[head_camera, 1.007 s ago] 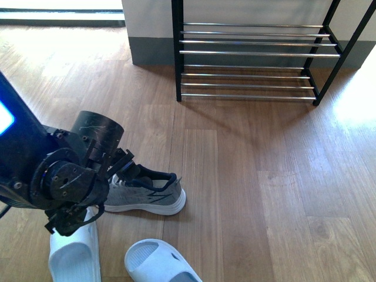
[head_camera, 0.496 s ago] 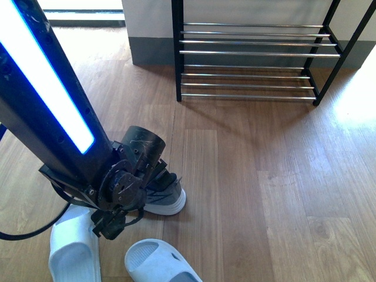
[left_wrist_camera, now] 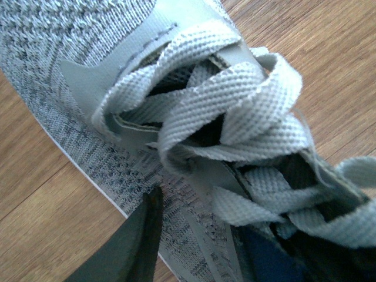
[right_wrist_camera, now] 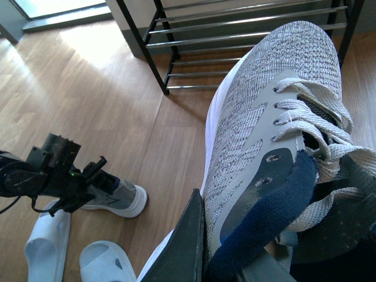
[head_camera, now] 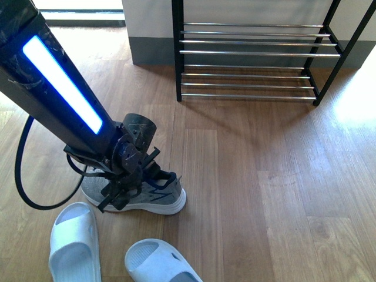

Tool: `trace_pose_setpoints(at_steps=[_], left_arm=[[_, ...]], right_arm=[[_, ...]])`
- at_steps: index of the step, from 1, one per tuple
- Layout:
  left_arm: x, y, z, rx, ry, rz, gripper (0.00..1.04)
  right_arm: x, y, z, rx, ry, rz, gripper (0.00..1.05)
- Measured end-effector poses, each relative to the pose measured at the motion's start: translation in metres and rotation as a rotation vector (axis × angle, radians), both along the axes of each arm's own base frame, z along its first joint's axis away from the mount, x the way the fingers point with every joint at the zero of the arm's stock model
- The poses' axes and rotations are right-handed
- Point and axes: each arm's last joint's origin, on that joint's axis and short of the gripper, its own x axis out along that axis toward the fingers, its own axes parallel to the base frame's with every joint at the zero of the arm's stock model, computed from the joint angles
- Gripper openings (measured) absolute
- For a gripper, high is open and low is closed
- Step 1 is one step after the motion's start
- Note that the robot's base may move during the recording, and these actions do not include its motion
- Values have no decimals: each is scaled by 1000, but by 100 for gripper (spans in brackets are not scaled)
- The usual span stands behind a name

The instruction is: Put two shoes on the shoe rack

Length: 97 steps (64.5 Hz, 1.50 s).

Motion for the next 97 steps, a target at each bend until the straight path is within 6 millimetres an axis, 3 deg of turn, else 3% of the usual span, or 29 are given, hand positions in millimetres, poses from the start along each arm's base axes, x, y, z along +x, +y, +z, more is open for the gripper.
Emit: trace_pose_setpoints(at_steps=[6,13,16,23,30,49,64,76,87,97], left_arm=[[6,2,-4,3,-3,-8,32],[16,3,-1,51,-19,-59,7],[17,4,0,67,-27,-75,1],[7,8,13,110,-85,-123,2],[-16,13,34,179,-101,-162,2],[-65,34,133,316,-224,-249,2],[-109,53,228,455,-368,-263,2],[-159,69,300,565,-465,-252,2],[-208,71,359,625,-576,-259,2],[-256,78,392,702,-624,-232,2]], right_arm=[[0,0,0,0,0,0,1],[0,0,0,0,0,0,1],[0,0,0,0,0,0,1],[0,0,0,0,0,0,1],[0,0,0,0,0,0,1],[0,0,0,0,0,0,1],[0,0,0,0,0,0,1],[0,0,0,0,0,0,1],[0,0,0,0,0,0,1],[0,0,0,0,0,0,1]])
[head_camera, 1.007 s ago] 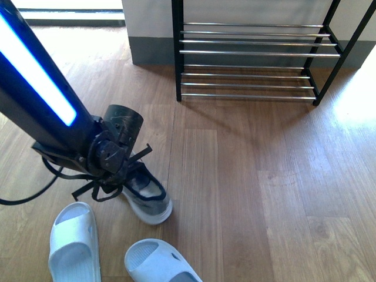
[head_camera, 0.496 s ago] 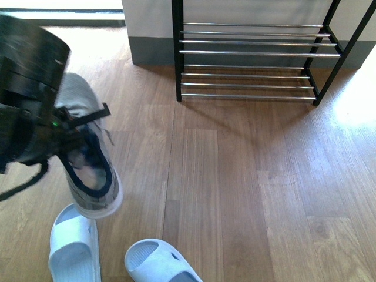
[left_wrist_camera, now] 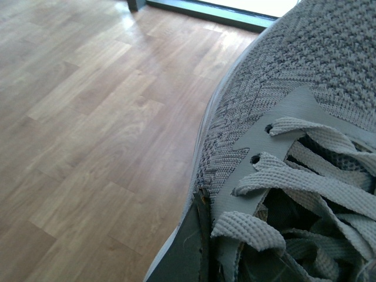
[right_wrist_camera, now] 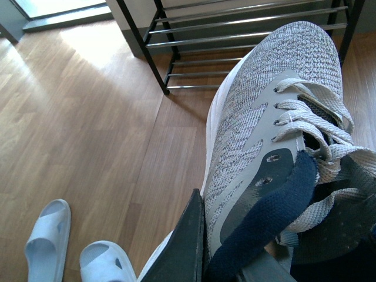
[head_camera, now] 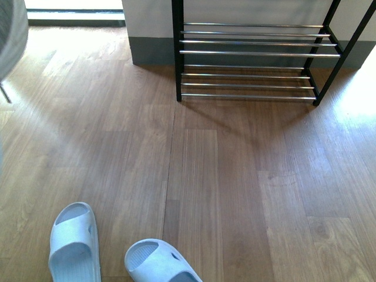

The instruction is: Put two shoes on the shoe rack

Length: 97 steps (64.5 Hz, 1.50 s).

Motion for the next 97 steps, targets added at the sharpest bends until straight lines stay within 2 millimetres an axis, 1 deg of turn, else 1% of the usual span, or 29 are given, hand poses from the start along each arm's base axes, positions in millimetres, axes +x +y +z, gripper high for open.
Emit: trace_pose_setpoints(at_steps=[3,5,10,81,97], left_arm=[[-11,3,4,18,-6,12,2],[-16,4,6,18,-13,12,2],[-19,5,9,14,-33,17,2],[-19,4,6,12,-19,-5,2],[-19,4,6,17,-23,8,2]], right_arm=[[0,0,0,0,0,0,1],[0,0,0,0,0,0,1],[0,0,0,0,0,0,1],[0,-1,0,-4,1,-14,1],[0,0,0,3,0,7,1]])
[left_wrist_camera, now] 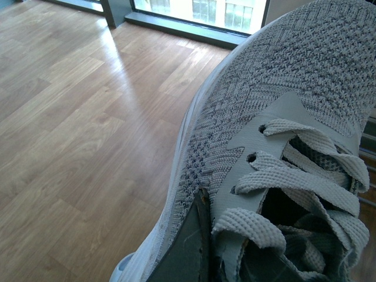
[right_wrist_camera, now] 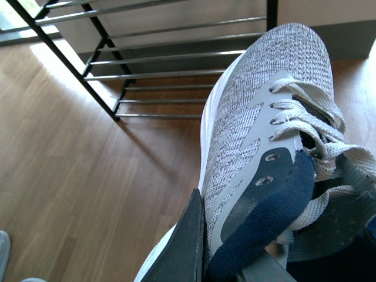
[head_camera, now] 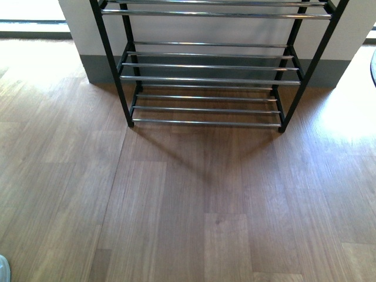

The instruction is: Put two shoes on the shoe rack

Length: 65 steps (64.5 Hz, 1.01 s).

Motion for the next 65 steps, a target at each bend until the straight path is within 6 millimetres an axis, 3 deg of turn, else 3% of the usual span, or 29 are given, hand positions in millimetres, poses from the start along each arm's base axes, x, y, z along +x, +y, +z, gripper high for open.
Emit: trace_pose_setpoints(at_steps=[65], left_arm=[[0,0,0,-2,3,-7,2]], right_arm=[[0,0,0,-3,1,-8,1]])
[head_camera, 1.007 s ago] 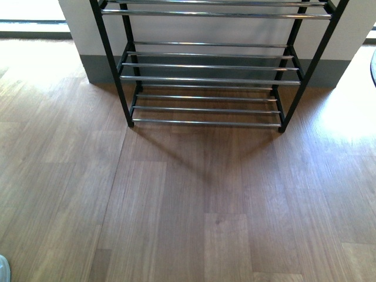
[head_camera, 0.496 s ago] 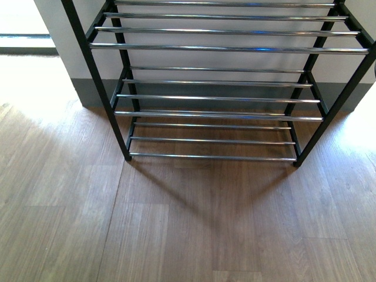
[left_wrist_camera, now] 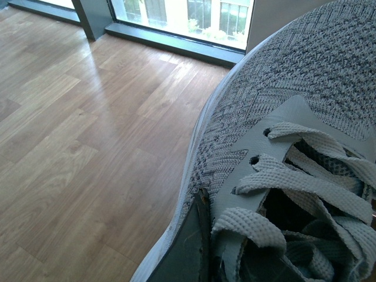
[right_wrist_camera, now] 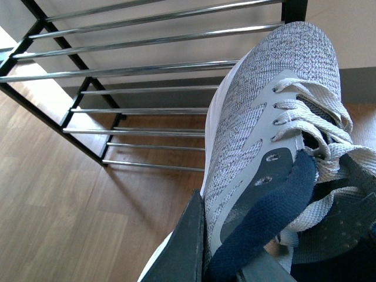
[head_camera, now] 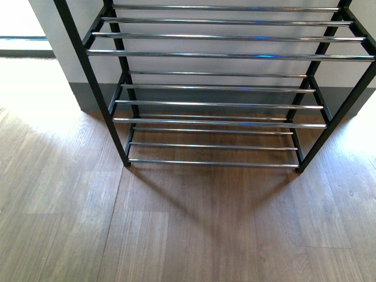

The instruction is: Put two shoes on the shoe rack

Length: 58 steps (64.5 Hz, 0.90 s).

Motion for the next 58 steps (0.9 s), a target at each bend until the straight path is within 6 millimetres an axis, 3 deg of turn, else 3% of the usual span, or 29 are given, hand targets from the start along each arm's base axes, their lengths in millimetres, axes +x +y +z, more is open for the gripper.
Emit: trace_pose_setpoints(at_steps=[58], left_arm=[[0,0,-1,0,1,0,2]], right_arm=[[0,0,0,0,2,-1,1]])
